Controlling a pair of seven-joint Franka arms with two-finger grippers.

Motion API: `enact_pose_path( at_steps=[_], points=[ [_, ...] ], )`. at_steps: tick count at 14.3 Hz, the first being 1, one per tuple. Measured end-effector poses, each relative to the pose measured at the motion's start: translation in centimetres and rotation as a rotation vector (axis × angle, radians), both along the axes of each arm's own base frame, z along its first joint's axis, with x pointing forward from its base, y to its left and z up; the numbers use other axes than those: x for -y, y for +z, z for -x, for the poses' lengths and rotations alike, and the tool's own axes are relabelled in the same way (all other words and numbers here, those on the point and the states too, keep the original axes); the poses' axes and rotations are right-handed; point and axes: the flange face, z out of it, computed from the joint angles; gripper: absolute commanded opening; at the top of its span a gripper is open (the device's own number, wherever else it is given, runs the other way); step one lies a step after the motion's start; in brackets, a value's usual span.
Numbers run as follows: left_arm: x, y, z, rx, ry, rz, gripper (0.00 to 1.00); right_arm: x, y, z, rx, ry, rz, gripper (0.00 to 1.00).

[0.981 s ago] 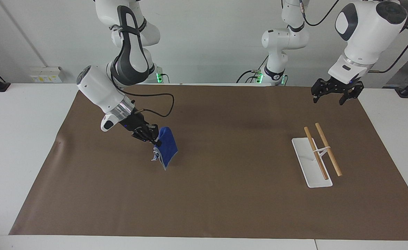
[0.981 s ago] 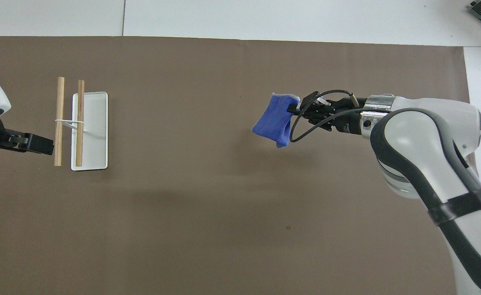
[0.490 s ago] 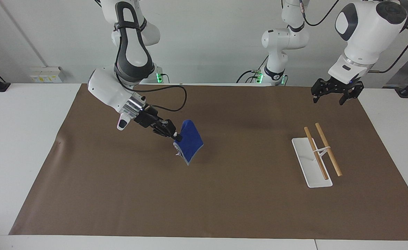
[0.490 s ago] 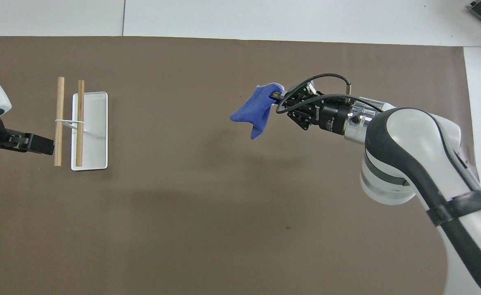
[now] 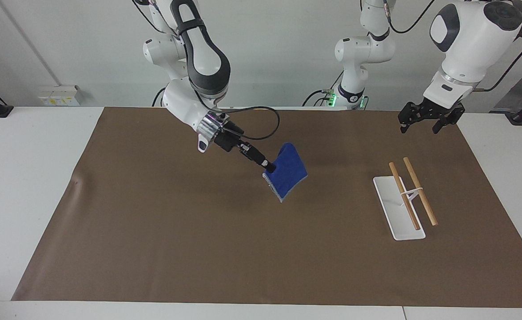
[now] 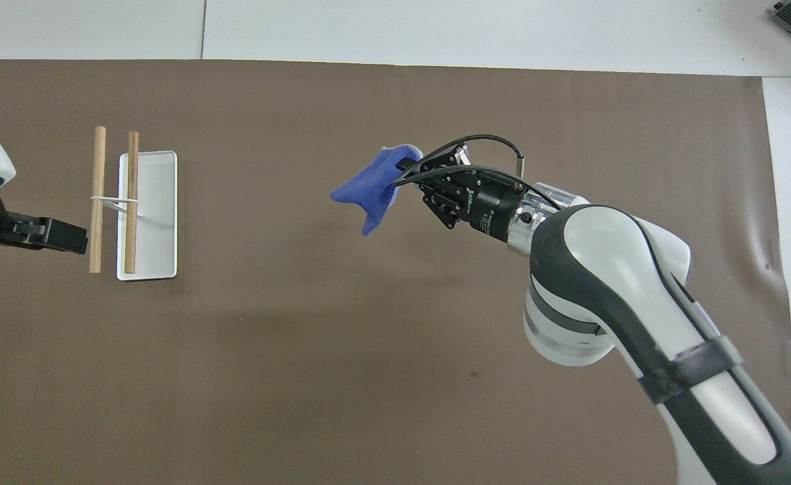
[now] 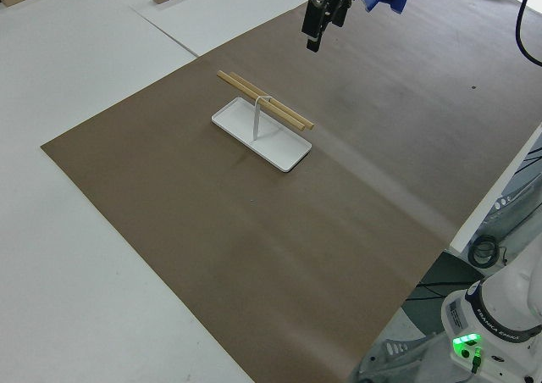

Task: Right arm passes towel to left arm to hang
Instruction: 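Carry the hanging towel with the right gripper toward the table center, then move the left gripper open toward the towel held by the right gripper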

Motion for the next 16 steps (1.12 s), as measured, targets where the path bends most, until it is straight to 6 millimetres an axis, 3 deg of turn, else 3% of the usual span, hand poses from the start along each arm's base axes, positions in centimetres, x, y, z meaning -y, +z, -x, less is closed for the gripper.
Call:
enact_pose_path(
  at_steps=[4,8,12,16],
  points=[
    [3.4,-1.7,-0.5,0.063,0.375,0.180,1.00,0.1,0.4,-0.2,-0.056,-0.031,-0.045,0.00],
    [8.4,-3.6,0.8,0.141,0.697,0.313,1.00,-0.3,0.6,-0.1,-0.068,-0.048,-0.050,0.00],
    [12.9,-2.6,1.6,0.171,0.922,0.447,1.00,-1.7,1.0,0.6,-0.094,-0.066,-0.057,0.00],
    [18.3,-2.4,3.4,0.150,1.004,0.522,1.00,-1.8,1.2,0.5,-0.116,-0.077,-0.076,0.00]
  ],
)
